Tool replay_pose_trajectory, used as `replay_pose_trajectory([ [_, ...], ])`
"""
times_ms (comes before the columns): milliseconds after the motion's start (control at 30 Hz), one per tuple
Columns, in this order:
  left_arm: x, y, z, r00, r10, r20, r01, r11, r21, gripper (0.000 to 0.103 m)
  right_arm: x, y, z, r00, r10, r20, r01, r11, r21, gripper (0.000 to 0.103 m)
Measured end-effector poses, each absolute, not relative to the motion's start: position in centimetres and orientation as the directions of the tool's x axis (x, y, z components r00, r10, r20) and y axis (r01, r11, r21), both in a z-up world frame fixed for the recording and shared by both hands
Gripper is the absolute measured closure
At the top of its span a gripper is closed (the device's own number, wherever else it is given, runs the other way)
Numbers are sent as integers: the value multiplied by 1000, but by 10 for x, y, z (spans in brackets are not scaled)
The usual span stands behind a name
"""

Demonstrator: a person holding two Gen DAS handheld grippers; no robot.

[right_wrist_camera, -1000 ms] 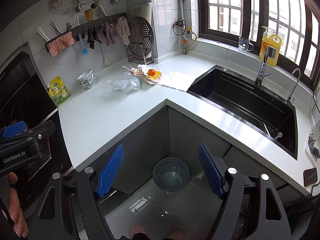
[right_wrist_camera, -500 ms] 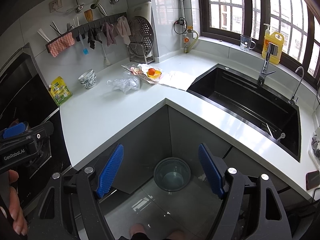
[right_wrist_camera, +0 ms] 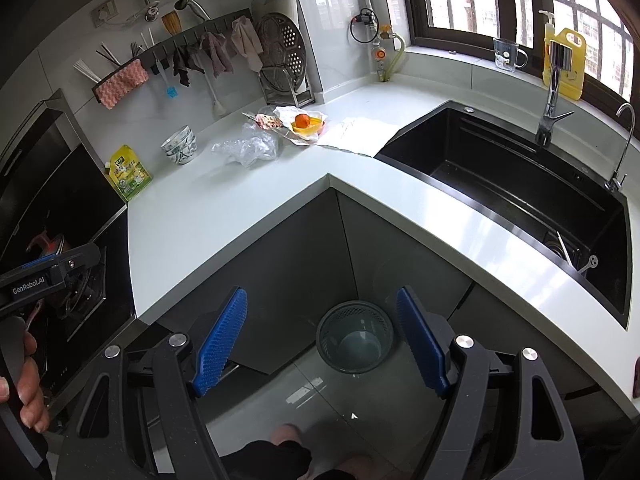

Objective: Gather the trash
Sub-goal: 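Move both tools toward the counter, left toward the plastic bag, right toward the napkin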

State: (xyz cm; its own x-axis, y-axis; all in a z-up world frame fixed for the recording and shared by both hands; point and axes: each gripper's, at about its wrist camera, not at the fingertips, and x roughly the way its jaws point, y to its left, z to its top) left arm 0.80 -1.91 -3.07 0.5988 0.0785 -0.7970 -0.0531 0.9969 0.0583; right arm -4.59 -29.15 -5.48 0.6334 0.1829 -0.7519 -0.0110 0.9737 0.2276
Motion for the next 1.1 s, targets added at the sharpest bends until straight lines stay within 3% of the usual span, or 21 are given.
replay_pose_trajectory([
  [200, 52, -17, -37, 611, 68, -789, -66, 997, 35, 6, -2, -290, -64, 632, 184, -753, -26, 976, 217, 29],
  [433, 156, -12, -53, 646, 47, -762, -50, 999, 19, 6, 93, -287, -71, 628, 115, -770, 22, 986, 166, 29],
  [767, 311, -1, -84, 589, -1, -808, 9, 1000, 6, 6, 228, -285, -84, 569, 40, -821, 114, 985, 128, 29],
  [1100, 368, 16, -131, 509, 3, -861, -93, 994, -52, 6, 302, -308, -125, 512, 53, -857, 91, 989, 116, 29],
])
